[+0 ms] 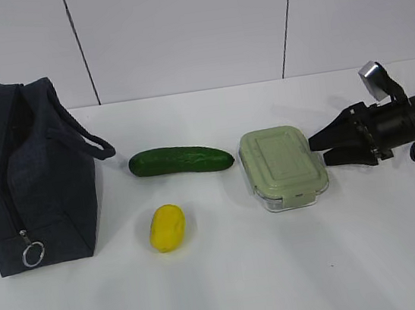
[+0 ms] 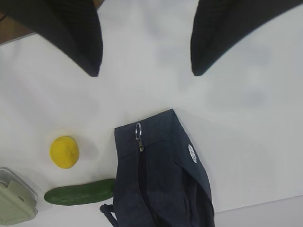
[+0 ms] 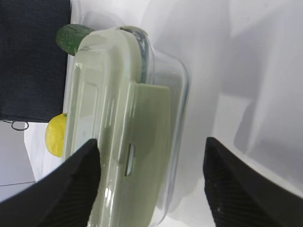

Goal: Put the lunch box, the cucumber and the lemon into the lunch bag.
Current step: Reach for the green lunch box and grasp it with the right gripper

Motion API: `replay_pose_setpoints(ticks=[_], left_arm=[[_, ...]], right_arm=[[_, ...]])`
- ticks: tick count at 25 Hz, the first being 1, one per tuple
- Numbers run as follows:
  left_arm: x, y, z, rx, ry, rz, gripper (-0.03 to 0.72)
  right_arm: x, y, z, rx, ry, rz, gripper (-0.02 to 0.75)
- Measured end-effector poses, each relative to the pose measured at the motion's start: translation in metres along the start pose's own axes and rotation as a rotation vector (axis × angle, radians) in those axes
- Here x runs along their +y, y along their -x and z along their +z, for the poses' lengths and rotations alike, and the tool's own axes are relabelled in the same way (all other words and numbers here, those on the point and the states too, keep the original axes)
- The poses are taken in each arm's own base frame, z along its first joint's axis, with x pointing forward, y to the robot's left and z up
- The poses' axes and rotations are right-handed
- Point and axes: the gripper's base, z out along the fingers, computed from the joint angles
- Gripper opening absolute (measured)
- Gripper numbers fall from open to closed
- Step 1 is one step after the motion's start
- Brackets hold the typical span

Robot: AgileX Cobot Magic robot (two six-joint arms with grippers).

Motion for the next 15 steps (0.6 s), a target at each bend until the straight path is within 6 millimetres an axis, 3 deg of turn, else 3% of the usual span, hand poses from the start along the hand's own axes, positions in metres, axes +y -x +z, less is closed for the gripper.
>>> replay_pose_setpoints(ticks=[15], left_arm=[[0.0000,0.0000,0.0000,0.000,0.000,0.000,0.431]], right_arm=[[0.0096,0.0016,0.0080,0.012,0.012,-0.013,0.517]])
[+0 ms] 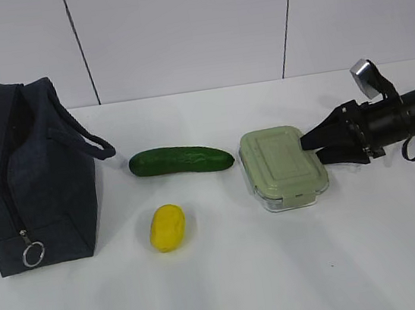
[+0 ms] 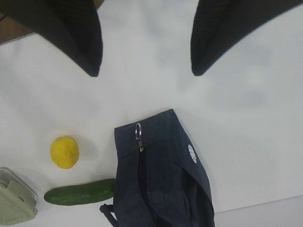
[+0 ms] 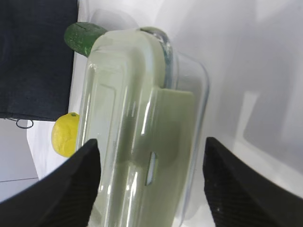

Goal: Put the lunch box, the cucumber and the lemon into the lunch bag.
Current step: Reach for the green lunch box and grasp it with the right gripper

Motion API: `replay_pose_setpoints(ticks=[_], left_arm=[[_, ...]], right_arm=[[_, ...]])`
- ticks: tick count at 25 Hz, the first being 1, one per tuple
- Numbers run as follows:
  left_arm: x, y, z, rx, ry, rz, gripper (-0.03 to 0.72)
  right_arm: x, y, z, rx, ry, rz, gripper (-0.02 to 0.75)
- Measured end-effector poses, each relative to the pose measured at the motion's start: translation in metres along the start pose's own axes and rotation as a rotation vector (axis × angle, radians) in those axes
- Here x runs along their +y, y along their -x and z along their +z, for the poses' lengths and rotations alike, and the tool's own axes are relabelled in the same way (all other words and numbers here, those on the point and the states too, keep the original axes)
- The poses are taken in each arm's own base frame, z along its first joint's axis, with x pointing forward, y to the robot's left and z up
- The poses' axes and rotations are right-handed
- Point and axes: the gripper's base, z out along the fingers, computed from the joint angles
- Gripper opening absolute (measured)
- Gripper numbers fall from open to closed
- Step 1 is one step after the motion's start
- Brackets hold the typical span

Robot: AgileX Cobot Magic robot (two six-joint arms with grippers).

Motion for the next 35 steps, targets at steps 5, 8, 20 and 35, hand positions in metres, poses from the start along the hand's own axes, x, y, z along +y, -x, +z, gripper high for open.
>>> replay_pose_setpoints(ticks=[5,8,20,35], left_arm=[[0.0000,0.0000,0.0000,0.000,0.000,0.000,0.432],[0.0000,0.0000,0.0000,0.000,0.000,0.000,0.431],[0.0000,0.0000,0.0000,0.000,0.000,0.000,0.431],[0.0000,0.0000,0.0000,0.000,0.000,0.000,0.432]], right_arm=[[0.0043,-0.0007,0.0069,0.018,0.007,-0.001,0.517],[0.0049,-0.0029,0.0091,0.045,0.000,-0.012,0.516],[0.0047,-0.0036,0.0093,0.053,-0.003,0.000,0.516],[0.0048,-0.0035,0.0093,0.052,-0.003,0.003,0.515]])
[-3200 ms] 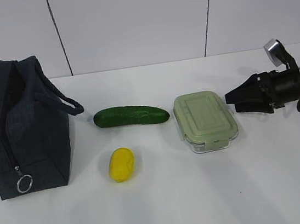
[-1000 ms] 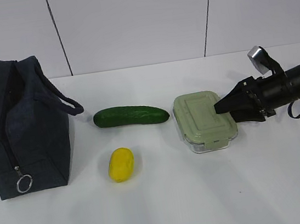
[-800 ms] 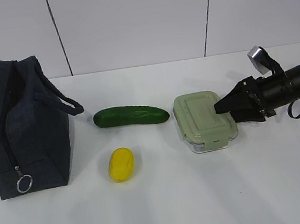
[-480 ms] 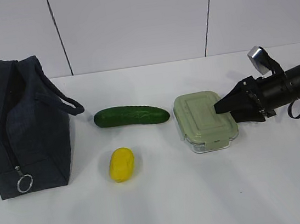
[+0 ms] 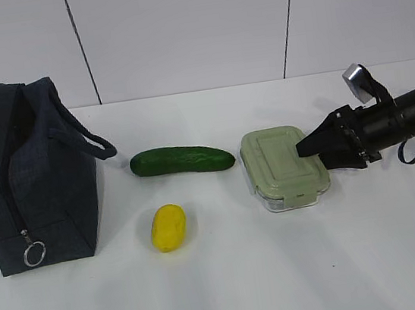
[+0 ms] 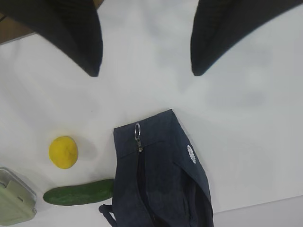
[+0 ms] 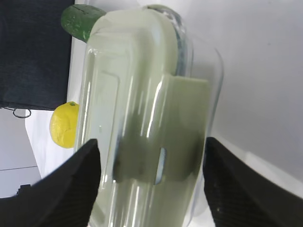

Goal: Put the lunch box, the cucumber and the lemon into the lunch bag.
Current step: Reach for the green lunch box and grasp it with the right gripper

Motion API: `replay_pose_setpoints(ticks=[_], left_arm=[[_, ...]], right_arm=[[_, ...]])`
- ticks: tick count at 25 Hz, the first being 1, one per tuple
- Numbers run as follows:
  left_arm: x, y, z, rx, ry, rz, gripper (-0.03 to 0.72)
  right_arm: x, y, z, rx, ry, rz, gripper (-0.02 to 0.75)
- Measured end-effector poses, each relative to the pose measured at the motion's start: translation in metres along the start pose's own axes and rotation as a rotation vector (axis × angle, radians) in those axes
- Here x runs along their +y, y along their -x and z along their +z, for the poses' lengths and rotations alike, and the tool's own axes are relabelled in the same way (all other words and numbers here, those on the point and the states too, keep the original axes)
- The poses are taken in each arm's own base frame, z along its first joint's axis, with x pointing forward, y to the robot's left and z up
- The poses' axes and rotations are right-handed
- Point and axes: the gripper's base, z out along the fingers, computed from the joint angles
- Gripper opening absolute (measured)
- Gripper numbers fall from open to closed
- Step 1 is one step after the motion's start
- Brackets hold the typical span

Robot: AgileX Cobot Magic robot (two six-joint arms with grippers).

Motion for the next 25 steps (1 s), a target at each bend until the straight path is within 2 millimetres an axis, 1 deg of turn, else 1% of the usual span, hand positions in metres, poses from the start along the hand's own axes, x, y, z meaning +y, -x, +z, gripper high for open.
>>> replay_pose_setpoints(ticks=[11,17,25], left_arm=[[0.0000,0.0000,0.0000,0.000,0.000,0.000,0.431],[0.0000,0.0000,0.0000,0.000,0.000,0.000,0.431],[0.0000,0.0000,0.0000,0.000,0.000,0.000,0.431]], right_arm=[[0.0002,0.0005,0.0000,-0.005,0.002,0.002,0.515],[0.0047,0.0001,0.0070,0.011,0.009,-0.008,0.515],[0.0047,0.0001,0.0070,0.011,0.009,-0.008,0.515]])
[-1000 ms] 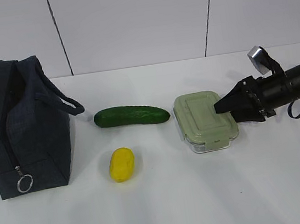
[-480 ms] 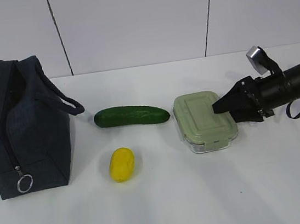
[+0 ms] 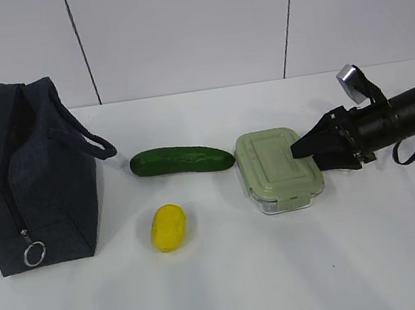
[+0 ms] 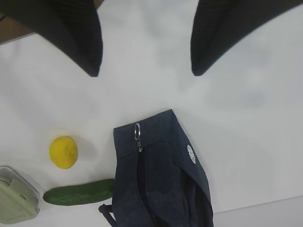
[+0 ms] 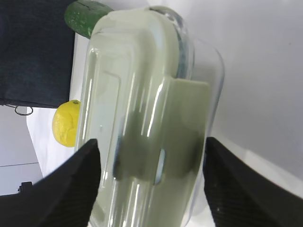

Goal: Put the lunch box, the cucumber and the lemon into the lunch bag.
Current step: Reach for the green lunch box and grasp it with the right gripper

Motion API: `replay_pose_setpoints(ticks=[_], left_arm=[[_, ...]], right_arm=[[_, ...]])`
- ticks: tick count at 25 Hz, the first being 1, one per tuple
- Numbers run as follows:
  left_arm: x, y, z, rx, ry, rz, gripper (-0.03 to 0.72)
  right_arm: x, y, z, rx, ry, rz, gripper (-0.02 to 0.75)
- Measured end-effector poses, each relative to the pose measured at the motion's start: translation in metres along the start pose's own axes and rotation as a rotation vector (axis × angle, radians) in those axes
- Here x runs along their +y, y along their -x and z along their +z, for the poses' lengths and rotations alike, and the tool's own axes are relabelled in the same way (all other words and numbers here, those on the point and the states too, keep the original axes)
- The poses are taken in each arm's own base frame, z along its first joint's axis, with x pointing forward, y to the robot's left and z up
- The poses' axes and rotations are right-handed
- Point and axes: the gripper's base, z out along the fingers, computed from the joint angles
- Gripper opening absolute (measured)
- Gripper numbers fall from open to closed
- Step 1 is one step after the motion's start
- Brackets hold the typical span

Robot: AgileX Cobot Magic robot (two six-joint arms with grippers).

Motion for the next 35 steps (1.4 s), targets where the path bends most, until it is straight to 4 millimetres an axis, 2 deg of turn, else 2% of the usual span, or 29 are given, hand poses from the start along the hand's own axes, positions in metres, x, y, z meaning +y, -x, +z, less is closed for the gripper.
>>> replay_pose_setpoints(ticks=[35], left_arm=[[0.0000,0.0000,0.0000,0.000,0.000,0.000,0.431]], right_arm=[[-0.0001,0.0005,0.0041,-0.012,0.013,0.014,0.515]])
